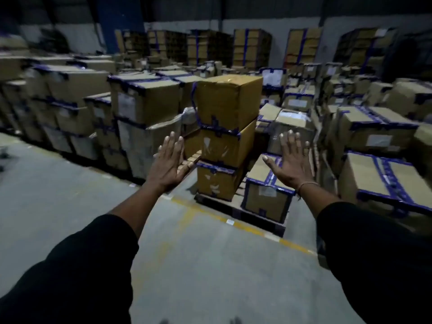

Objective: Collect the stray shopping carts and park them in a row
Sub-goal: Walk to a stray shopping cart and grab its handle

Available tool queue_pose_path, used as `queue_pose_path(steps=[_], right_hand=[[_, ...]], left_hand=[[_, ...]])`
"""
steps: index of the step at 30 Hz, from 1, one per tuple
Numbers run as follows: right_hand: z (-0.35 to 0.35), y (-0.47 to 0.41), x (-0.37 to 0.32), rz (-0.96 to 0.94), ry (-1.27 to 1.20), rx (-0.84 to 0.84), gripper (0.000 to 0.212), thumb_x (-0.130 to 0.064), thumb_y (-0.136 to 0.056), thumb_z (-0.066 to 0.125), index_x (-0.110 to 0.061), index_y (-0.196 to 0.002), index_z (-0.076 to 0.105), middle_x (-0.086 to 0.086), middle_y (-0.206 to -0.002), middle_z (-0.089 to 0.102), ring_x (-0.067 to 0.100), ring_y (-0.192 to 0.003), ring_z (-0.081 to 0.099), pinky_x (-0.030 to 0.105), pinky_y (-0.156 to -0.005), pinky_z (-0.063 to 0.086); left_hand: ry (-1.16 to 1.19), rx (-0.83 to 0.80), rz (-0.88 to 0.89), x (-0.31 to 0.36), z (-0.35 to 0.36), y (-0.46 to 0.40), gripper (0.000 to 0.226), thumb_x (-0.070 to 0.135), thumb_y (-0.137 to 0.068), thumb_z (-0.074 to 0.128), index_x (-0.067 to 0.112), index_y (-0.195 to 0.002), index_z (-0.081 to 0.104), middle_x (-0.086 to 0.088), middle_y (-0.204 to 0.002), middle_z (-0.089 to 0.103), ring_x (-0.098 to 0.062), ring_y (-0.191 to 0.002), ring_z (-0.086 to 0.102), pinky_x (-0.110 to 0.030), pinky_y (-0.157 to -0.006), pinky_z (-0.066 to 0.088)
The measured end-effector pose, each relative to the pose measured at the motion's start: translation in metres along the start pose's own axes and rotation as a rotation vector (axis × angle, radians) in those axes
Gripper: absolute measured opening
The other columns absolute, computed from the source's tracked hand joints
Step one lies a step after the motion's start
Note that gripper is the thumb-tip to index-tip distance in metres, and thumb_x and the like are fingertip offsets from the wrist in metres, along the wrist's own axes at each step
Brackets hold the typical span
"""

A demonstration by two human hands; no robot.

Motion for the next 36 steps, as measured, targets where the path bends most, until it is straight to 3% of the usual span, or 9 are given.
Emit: queue_pose_path(steps=[8, 15, 17, 26, 36], right_hand=[[0.102, 0.007, -0.115, -0.135, -0.091, -0.17, 0.105, -0.089, -0.088, 0.015, -0.022, -0.168, 0.003, 0.003, -0.175, -0.013, 0.022, -0.16, -0.018, 0.053, -0.128, -0.009], [0.177, 0.012, -0.262, -0.257, -0.21, -0.279, 0.112, -0.095, -0.081, 0.004, -0.024, -0.168, 0.003, 0.003, -0.175, -0.015, 0.021, -0.159, -0.019, 0.048, -0.128, -0.015], [0.197, 0.013, -0.307, -0.284, -0.242, -0.303, 0.111, -0.094, -0.082, 0.008, -0.024, -0.168, 0.005, 0.003, -0.175, -0.014, 0.021, -0.16, -0.019, 0.046, -0.127, -0.015], [0.281, 0.008, -0.485, -0.4, -0.366, -0.376, 0.098, -0.087, -0.092, 0.028, -0.029, -0.168, 0.006, -0.002, -0.175, -0.011, 0.02, -0.16, -0.016, 0.051, -0.13, -0.003], [0.354, -0.023, -0.642, -0.532, -0.463, -0.474, 0.099, -0.088, -0.09, 0.031, -0.031, -0.168, 0.009, -0.003, -0.176, -0.004, 0.019, -0.161, -0.012, 0.051, -0.13, 0.007]], left_hand=[[-0.065, -0.09, -0.172, -0.098, -0.007, 0.107, 0.087, 0.068, -0.101, 0.03, 0.02, -0.166, -0.003, -0.004, -0.172, -0.016, -0.023, -0.159, -0.012, -0.046, -0.129, 0.006], [-0.091, -0.125, -0.302, -0.212, -0.035, 0.195, 0.086, 0.067, -0.102, 0.028, 0.02, -0.166, -0.004, -0.003, -0.172, -0.018, -0.021, -0.159, -0.015, -0.047, -0.129, 0.005], [-0.093, -0.13, -0.342, -0.248, -0.044, 0.22, 0.086, 0.067, -0.101, 0.028, 0.021, -0.166, -0.004, -0.002, -0.172, -0.018, -0.02, -0.159, -0.016, -0.047, -0.129, 0.005], [-0.113, -0.15, -0.523, -0.387, -0.087, 0.311, 0.086, 0.069, -0.1, 0.029, 0.026, -0.165, -0.01, 0.001, -0.171, -0.022, -0.019, -0.158, -0.019, -0.05, -0.129, 0.006], [-0.119, -0.117, -0.684, -0.505, -0.104, 0.354, 0.087, 0.072, -0.099, 0.027, 0.029, -0.165, -0.01, 0.005, -0.17, -0.024, -0.018, -0.158, -0.018, -0.054, -0.128, 0.013]])
Point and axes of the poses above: each hand's wrist, its own y-axis away from the middle knuckle, its own z-axis out of the palm, x = y × z, the point moved 5 cm from there along -y, towards the middle knuckle
